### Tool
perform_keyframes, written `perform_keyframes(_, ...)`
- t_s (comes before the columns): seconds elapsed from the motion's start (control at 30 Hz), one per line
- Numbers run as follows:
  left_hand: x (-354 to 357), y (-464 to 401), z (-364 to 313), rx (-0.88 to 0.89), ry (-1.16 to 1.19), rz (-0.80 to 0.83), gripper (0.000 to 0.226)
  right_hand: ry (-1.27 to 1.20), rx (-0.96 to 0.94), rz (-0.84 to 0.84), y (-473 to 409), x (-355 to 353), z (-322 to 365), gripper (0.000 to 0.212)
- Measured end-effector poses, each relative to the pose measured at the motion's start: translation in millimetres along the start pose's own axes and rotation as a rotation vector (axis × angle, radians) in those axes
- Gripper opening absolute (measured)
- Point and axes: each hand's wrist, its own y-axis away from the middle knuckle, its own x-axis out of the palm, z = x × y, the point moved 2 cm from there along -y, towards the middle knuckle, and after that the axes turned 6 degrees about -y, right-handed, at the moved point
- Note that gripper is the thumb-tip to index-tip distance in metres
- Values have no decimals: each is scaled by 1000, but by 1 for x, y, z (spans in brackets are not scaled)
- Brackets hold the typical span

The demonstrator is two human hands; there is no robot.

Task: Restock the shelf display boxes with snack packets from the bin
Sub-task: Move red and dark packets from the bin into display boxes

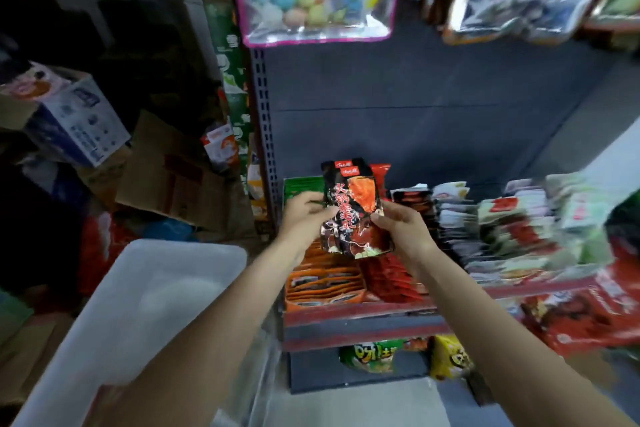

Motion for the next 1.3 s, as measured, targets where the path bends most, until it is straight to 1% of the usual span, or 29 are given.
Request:
perform_keyframes(0.1, 50, -11, -14, 4, 59, -4, 38, 25, -35, -96, -11, -48, 15, 17)
perform_keyframes(0.2, 88, -18, -23, -22, 169, 5, 29, -8, -57, -117, -19, -79, 30, 18)
perform_keyframes(0.3, 108, -25, -26, -37, 247, 1, 37, -78, -53, -194, -30, -100, 37, 13)
perform_keyframes(0.37, 114, -30, -27, -33, 246, 0, 42, -64, -65, -222, -38, -114, 38, 10)
perform_keyframes(0.47, 116, -37, -29, 23, 133, 0, 45, 69, -144, -187, -48, -124, 44, 15)
perform_keyframes(0.57, 118, -48, -39, 118, 73, 22, 32, 117, -210, -177, -59, -122, 52, 20)
perform_keyframes(0.63, 121, -57, -48, 191, -6, -4, 27, 127, -274, -175, -66, -116, 56, 22)
perform_keyframes(0.73, 128, -68, -55, 296, -157, -90, 33, 126, -354, -153, -73, -108, 53, 21)
perform_keyframes(0.8, 132, -73, -54, 354, -232, -128, 40, 135, -394, -174, -76, -109, 49, 19)
perform_keyframes(0.83, 133, -74, -54, 380, -264, -129, 40, 150, -414, -193, -78, -111, 48, 19)
perform_keyframes(0.87, 135, -75, -53, 405, -301, -123, 38, 159, -425, -204, -79, -113, 48, 21)
perform_keyframes(0.93, 137, -76, -50, 454, -382, -103, 40, 159, -404, -188, -81, -117, 49, 31)
perform_keyframes(0.97, 138, -75, -49, 477, -422, -92, 43, 200, -394, -161, -82, -118, 49, 34)
perform_keyframes(1.0, 138, -75, -46, 494, -455, -81, 46, 300, -391, -141, -84, -119, 49, 32)
perform_keyframes(1.07, 139, -74, -43, 526, -489, -67, 45, 505, -386, -131, -87, -122, 45, 22)
perform_keyframes(1.13, 140, -75, -40, 533, -487, -65, 40, 601, -401, -189, -87, -125, 44, 18)
perform_keyframes(1.2, 142, -75, -36, 531, -484, -66, 32, 678, -461, -242, -87, -130, 44, 18)
perform_keyframes(1.27, 144, -73, -31, 542, -501, -46, 28, 753, -474, -243, -87, -133, 42, 18)
perform_keyframes(1.3, 144, -72, -27, 545, -525, -18, 31, 802, -444, -222, -88, -135, 40, 18)
